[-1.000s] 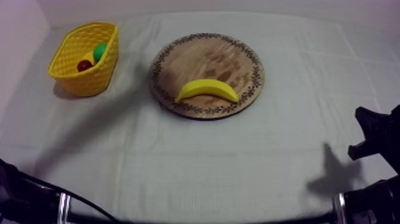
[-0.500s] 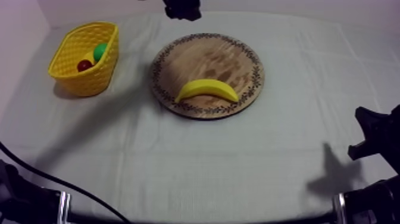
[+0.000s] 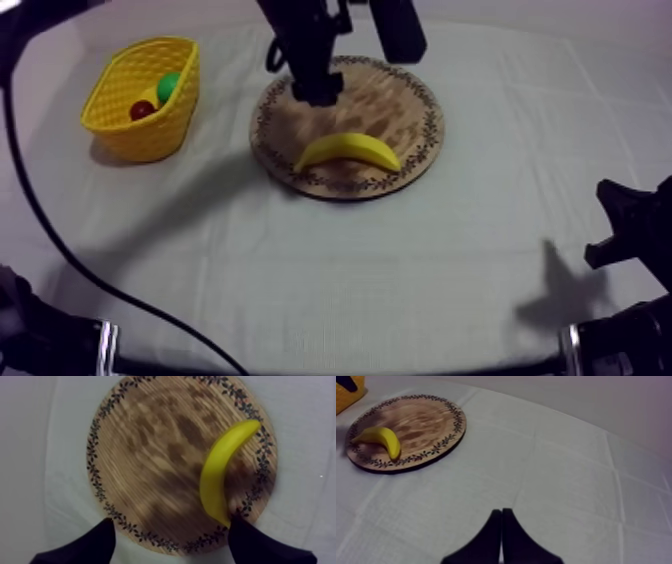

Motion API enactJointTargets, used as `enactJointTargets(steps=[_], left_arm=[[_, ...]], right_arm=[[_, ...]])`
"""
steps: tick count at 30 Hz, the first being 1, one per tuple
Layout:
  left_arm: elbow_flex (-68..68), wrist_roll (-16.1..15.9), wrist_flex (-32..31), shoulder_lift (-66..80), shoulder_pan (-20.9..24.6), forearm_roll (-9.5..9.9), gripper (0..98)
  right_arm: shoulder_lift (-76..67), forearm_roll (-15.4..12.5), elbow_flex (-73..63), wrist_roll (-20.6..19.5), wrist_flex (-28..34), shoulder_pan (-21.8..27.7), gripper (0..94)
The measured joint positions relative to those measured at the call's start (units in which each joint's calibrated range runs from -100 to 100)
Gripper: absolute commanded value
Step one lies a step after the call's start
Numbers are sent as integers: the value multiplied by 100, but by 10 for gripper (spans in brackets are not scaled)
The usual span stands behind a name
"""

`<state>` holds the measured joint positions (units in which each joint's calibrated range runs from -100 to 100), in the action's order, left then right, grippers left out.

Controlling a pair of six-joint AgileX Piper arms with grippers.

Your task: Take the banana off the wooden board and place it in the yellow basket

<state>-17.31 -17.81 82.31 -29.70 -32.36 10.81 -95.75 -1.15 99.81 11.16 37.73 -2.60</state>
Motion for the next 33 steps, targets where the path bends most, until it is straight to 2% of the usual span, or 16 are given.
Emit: enactJointTargets(steps=[5,12,23,27,33], left_arm=[[35,91,-137,-591,-57,104,826],[-85,131,-171,-1351,-80,117,819],[-706,-15,-315,-2164,-10,-20,776],[-898,-92,-345,-2336,19,-68,700],[-1070,-260,-360,-2478,58,-249,434]], right_arm=[[0,0,0,0,0,0,3],[0,0,0,0,0,0,3],[0,0,0,3,-3,0,3],[0,0,0,3,4,0,3],[0,0,0,3,4,0,3]])
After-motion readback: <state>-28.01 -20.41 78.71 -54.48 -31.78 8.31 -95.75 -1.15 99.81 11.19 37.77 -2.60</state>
